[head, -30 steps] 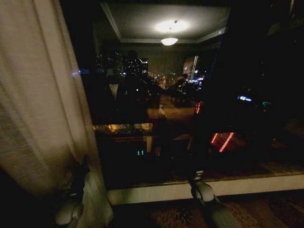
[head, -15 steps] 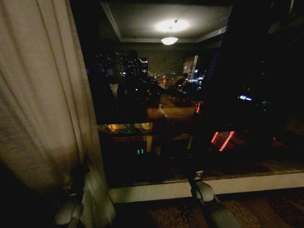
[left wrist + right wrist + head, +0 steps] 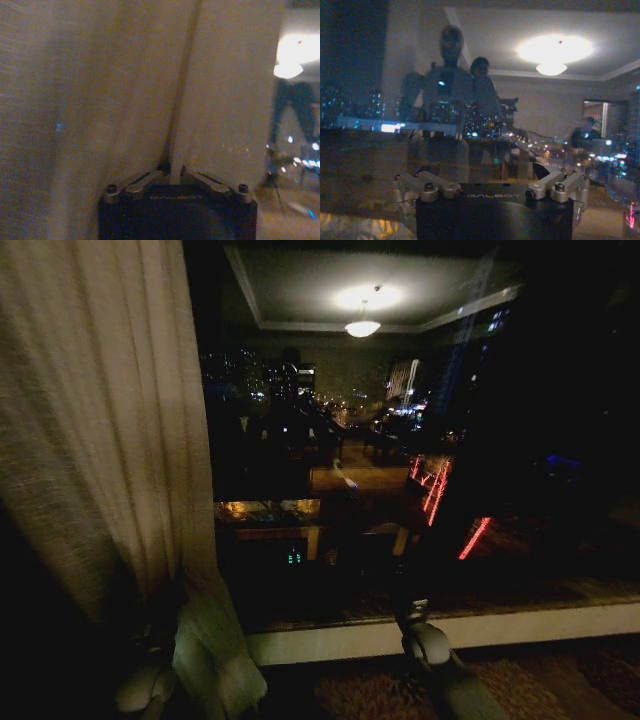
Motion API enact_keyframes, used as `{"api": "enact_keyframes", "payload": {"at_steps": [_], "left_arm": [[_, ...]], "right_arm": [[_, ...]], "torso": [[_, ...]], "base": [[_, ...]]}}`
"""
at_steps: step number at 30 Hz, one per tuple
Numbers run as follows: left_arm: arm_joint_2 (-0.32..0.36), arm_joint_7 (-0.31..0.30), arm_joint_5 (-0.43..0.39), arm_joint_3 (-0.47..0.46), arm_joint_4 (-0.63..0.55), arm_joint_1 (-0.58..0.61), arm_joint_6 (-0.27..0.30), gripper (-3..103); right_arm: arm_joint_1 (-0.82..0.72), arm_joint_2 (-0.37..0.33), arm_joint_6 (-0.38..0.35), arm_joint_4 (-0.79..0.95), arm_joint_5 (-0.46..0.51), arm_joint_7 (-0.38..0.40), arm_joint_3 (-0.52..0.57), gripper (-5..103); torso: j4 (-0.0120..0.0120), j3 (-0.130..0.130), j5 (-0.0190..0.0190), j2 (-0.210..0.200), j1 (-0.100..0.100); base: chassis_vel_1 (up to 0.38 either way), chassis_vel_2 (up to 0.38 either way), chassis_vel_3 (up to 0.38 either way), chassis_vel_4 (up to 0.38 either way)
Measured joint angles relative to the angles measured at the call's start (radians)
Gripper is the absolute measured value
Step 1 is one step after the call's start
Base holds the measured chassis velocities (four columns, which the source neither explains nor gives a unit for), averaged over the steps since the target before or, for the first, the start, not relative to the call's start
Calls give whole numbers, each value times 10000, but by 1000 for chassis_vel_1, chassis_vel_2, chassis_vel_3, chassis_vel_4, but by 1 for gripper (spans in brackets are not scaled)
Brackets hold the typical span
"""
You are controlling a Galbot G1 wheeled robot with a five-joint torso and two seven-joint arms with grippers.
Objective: Open the curtains by pulling them apart, changing their state from closed to fully open.
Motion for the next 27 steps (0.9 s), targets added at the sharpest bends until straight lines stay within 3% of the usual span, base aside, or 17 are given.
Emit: {"api": "enact_keyframes", "payload": {"at_steps": [1, 12, 27], "left_arm": [[9, -20, 0, -2, 11, -12, -1, 0], [-19, -6, 3, 34, 73, -32, -32, 0], [-92, -14, 14, 84, 138, -73, -43, 0]], "right_arm": [[-12, 1, -9, -10, 2, -3, -11, 100], [-7, -1, -6, -8, 1, 2, -4, 100], [-8, -4, -7, -8, 1, 5, -3, 100]], "torso": [[-2, 3, 27, -1, 1], [-1, 1, 4, -1, 0], [-5, 0, 11, 2, -3]], "base": [[0, 0, 0, 0], [-13, -12, 6, 8], [-20, -95, 18, 86]]}}
